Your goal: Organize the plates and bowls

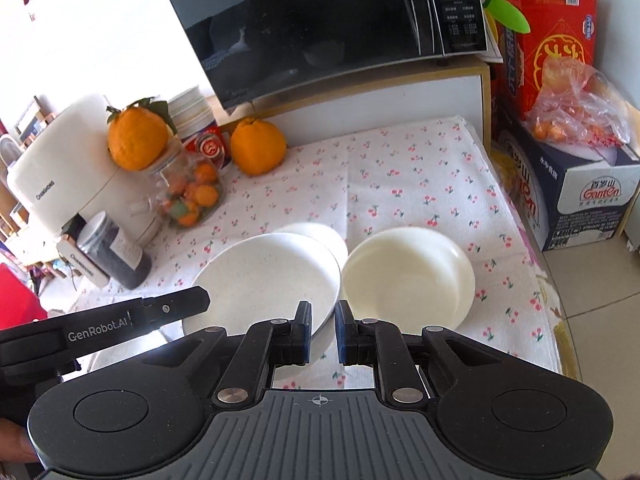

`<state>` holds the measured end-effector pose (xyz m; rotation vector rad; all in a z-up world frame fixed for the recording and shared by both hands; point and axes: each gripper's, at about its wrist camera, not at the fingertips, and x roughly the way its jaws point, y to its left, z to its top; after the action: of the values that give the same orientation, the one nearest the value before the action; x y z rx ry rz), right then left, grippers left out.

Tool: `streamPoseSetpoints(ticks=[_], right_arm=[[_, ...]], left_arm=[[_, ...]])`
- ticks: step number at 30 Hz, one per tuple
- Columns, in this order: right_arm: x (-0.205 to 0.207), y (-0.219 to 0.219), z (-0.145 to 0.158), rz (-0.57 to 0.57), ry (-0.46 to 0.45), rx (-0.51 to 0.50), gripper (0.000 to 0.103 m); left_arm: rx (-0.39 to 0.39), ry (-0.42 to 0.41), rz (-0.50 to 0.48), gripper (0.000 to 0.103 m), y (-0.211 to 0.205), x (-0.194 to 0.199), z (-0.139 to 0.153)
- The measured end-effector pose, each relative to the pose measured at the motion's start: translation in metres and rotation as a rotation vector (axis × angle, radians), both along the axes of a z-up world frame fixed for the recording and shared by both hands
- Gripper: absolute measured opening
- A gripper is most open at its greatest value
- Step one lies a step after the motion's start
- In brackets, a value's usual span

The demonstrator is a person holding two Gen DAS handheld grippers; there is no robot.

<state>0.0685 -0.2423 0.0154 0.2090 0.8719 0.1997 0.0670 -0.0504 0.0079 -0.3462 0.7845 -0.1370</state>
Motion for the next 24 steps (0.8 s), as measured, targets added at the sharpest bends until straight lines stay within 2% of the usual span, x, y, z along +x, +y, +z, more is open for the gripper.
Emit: streamPoseSetpoints(ticks=[4, 8, 14, 24], right_arm=[[-0.012, 0.006, -0.016, 0.021, 0.049, -0.026, 0.015], [-0.016, 0.002, -0.029, 0.014, 0.097, -0.007, 0.015], [-0.021, 0.003, -0.037, 0.012, 0.116, -0.026, 0.015], [-0.020, 0.001, -0.039, 0.019, 0.135, 0.000, 0.015]], left_arm=[[0.015, 0.044, -0.012, 0.009, 0.004, -0.012, -0.018], [0.002, 0.117, -0.028, 0.008, 0.006, -0.016, -0.038], [0.041, 0.126, -0.047, 0.008, -0.001, -0.024, -0.046], [0.042, 0.130, -0.051, 0.008, 0.003, -0.025, -0.049]])
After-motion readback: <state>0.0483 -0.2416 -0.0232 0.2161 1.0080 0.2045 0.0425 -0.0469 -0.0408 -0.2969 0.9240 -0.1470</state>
